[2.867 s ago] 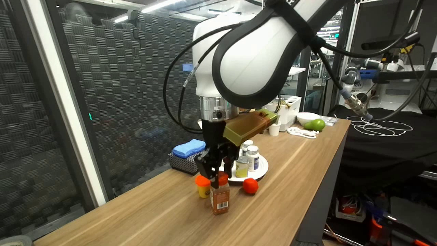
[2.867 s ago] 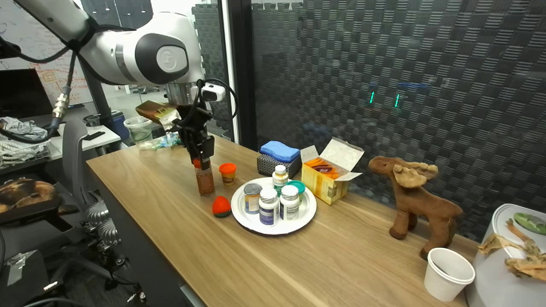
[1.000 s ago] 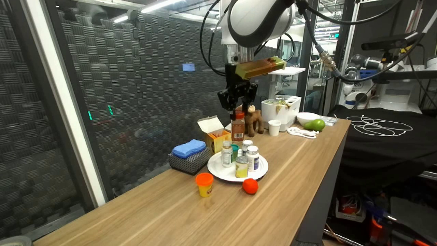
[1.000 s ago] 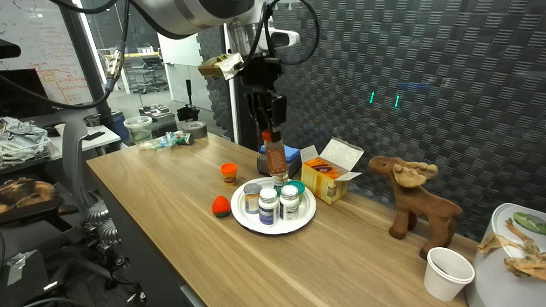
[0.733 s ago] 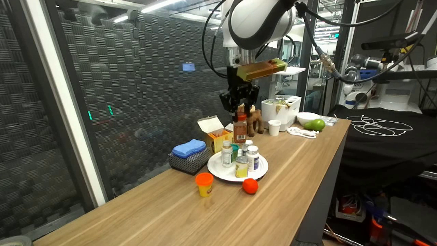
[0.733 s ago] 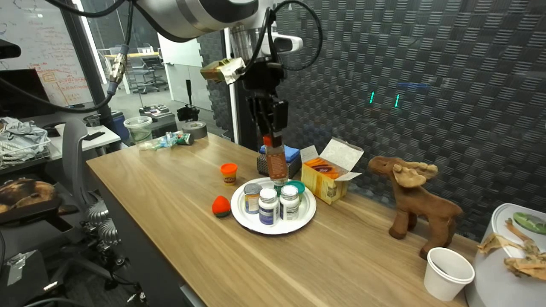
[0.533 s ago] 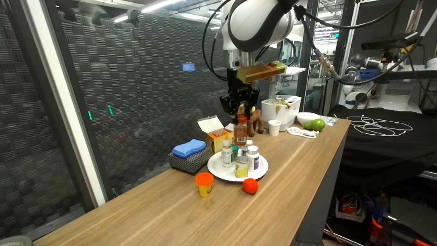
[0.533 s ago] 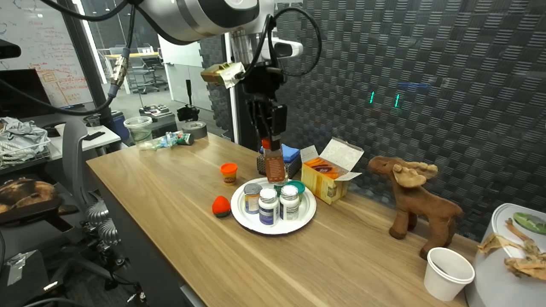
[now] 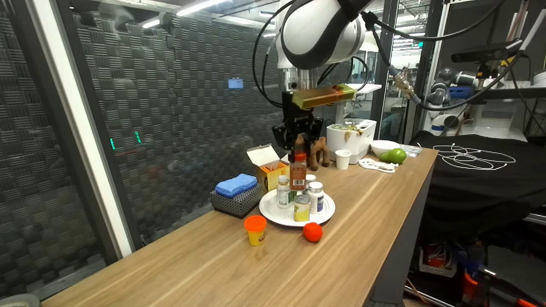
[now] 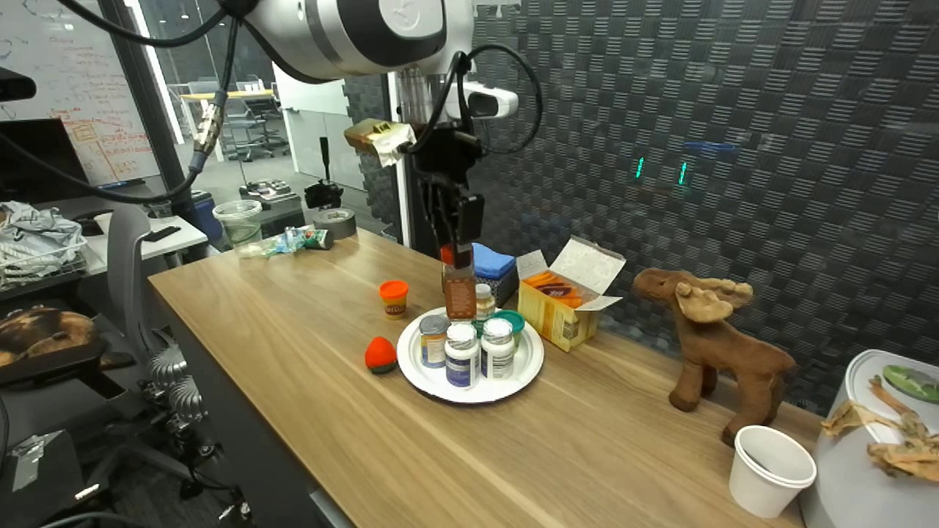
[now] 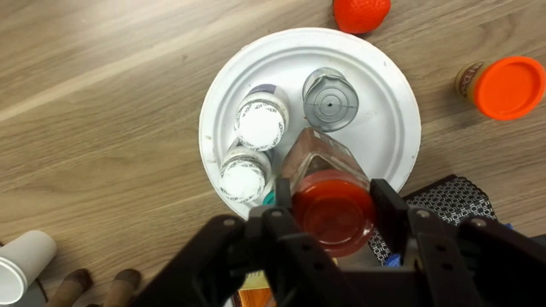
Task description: Put the bottles and the red plushy on the table onto the plate
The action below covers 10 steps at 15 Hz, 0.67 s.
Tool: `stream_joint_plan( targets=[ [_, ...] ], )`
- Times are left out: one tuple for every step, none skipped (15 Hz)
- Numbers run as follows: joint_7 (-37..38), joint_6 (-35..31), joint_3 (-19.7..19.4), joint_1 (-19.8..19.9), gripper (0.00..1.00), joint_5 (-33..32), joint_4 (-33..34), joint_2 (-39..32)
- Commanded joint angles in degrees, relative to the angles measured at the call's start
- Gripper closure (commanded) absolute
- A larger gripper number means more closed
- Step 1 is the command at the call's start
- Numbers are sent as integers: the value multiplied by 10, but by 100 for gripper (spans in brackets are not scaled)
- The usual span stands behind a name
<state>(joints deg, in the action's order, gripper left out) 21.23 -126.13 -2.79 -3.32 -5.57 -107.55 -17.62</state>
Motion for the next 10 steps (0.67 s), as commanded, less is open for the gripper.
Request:
stream_joint_plan(
  targets=[
    [-12,5,6,4,76,26,9,-2],
    [-12,2,6,4,76,28,8,-3],
    [-13,2,7,5,76,32,8,-4],
    [-13,0,6,5,76,34,9,-6],
    [-13,-2,5,5,76,35,11,-7],
    [-12,-4,5,5,76,34,12,-8],
    [-13,-5,4,5,76,33,13,-9],
    [-14,-6,4,6,76,32,14,-9],
    [-18,-5,4,6,76,30,15,-9],
    [-19,-6,3,5,76,26,16,-9]
  ],
)
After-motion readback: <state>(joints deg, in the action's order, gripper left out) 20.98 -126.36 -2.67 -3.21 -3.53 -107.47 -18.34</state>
